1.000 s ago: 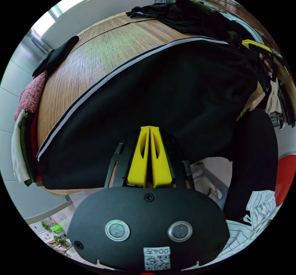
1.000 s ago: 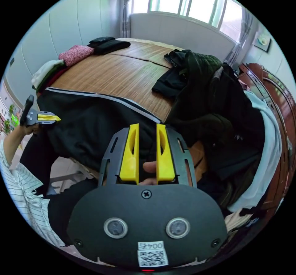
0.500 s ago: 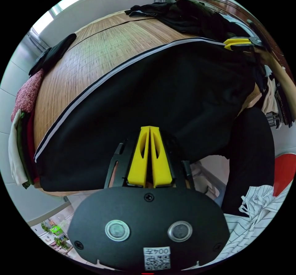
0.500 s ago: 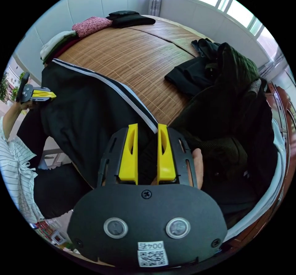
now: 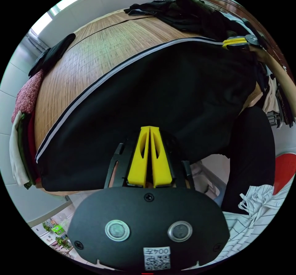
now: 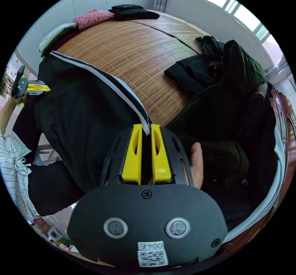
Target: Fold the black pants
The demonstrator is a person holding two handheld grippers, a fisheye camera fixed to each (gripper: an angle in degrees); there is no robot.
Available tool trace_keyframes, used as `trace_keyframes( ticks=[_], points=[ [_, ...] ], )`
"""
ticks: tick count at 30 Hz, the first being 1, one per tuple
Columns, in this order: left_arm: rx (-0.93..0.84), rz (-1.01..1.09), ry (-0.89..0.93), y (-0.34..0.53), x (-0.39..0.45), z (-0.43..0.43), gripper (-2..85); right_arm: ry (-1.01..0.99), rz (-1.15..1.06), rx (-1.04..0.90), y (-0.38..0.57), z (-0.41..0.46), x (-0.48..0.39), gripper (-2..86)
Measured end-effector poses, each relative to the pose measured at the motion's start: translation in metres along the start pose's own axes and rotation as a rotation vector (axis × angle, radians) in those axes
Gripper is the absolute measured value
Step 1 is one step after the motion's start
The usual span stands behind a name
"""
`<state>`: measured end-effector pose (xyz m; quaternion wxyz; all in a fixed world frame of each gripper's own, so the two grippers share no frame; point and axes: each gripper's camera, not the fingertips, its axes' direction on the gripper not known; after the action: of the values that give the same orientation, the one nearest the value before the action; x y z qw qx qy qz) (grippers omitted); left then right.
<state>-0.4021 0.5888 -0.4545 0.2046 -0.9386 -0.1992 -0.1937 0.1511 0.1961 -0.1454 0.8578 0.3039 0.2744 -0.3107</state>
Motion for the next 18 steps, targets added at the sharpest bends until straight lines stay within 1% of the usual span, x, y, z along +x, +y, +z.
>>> trace_keyframes(
  ticks=[5, 6, 9, 12, 16, 18],
  points=[
    [-0.001, 0.004, -0.001, 0.003, 0.011, -0.013, 0.1, -0.003, 0.047, 0.103, 0.006, -0.034, 0.026, 4.0],
    [0.000, 0.009, -0.009, 0.004, 0.015, -0.016, 0.2, 0.006, 0.067, 0.101, 0.006, -0.034, 0.032, 4.1],
    [-0.007, 0.022, -0.037, 0.004, 0.027, -0.024, 0.1, 0.004, 0.097, 0.011, 0.007, -0.008, 0.038, 4.9],
    [-0.011, 0.039, -0.067, 0.006, 0.039, -0.031, 0.2, 0.008, 0.140, 0.018, 0.014, -0.007, 0.042, 6.1],
    [-0.014, 0.043, -0.074, 0.010, 0.046, -0.042, 0.2, -0.096, 0.228, 0.142, 0.046, -0.047, 0.070, 8.5],
    [-0.015, 0.037, -0.066, 0.012, 0.047, -0.047, 0.2, -0.135, 0.273, 0.195, 0.069, -0.065, 0.079, 8.3]
  ],
)
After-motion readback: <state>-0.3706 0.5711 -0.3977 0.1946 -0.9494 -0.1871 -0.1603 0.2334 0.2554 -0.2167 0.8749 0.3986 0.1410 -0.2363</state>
